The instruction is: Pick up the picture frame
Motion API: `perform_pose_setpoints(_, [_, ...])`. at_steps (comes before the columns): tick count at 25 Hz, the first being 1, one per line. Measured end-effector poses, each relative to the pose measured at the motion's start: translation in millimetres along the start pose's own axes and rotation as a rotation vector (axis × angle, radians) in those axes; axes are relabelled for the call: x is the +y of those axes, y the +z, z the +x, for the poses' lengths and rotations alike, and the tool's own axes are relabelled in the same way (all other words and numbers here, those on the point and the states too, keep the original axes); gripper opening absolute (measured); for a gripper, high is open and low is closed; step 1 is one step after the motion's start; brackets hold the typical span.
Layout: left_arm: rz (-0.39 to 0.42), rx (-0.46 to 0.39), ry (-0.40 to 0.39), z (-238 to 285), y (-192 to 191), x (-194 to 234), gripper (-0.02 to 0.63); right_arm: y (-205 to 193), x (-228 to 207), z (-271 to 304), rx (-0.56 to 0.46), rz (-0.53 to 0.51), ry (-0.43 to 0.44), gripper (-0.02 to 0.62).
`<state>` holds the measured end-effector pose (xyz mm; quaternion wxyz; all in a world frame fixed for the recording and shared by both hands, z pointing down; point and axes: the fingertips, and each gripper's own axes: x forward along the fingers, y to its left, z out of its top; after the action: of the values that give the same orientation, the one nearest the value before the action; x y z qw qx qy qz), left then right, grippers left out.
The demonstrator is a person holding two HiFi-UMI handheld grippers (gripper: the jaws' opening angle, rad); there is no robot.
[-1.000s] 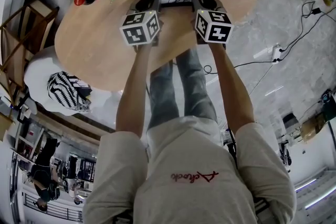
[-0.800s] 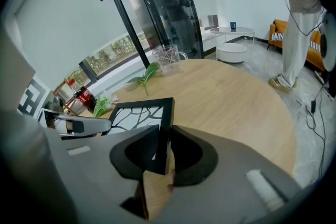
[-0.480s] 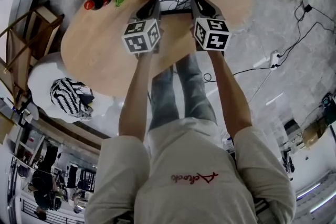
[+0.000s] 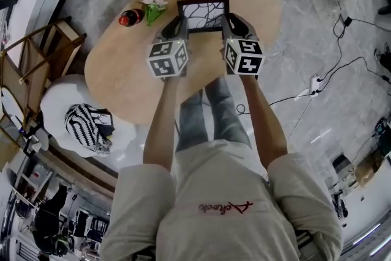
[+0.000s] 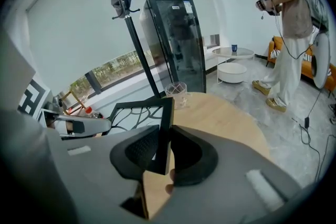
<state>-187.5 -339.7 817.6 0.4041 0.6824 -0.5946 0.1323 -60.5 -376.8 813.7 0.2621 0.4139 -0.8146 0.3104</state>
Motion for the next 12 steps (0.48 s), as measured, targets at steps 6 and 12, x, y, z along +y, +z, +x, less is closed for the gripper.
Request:
perform_pose_setpoints(6, [0.028,-0.060,-0.009,-35,45,-21,0.075,47,17,-37,-0.062,-0.031,-0.007,0.077])
perform_pose_setpoints(12, [0.045,-0.108,-0.017,-75,85,-46,0.075,90,34,-79,-0.111,-0.052,-0.014,0.075])
